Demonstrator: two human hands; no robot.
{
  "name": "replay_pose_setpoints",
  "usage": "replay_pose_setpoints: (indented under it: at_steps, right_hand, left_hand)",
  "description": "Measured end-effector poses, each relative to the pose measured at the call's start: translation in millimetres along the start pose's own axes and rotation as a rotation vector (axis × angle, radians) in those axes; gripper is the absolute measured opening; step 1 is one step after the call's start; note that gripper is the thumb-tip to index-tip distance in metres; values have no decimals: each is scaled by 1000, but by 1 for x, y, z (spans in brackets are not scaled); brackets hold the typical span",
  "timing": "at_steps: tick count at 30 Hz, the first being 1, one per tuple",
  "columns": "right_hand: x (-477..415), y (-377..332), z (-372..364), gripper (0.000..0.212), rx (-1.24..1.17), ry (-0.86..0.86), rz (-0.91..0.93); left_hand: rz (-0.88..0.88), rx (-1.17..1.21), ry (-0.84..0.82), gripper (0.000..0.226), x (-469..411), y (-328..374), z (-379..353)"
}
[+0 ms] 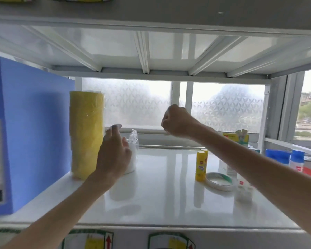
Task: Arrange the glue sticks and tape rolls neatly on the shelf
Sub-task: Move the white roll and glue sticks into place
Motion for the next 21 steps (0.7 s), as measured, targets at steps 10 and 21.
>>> replay_pose_setpoints:
  at_steps: [10, 21]
  right_hand:
    - [110, 78, -26, 15, 379, -232, -344]
    - [116, 116, -44, 30, 486, -125, -449]
  left_hand:
    - [-244, 315, -674, 27, 76, 92, -97]
    - [-84, 355, -676, 32, 82, 87, -115]
Point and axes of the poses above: each hand's wrist, its own x-axis away from the middle knuckle, its own z-axis out of the back of the hand, y = z × x, the point moved 4 cm from there along -x, towards the middle knuckle, and after that the axes turned 6 degrees about -z, right-handed, at the moved point
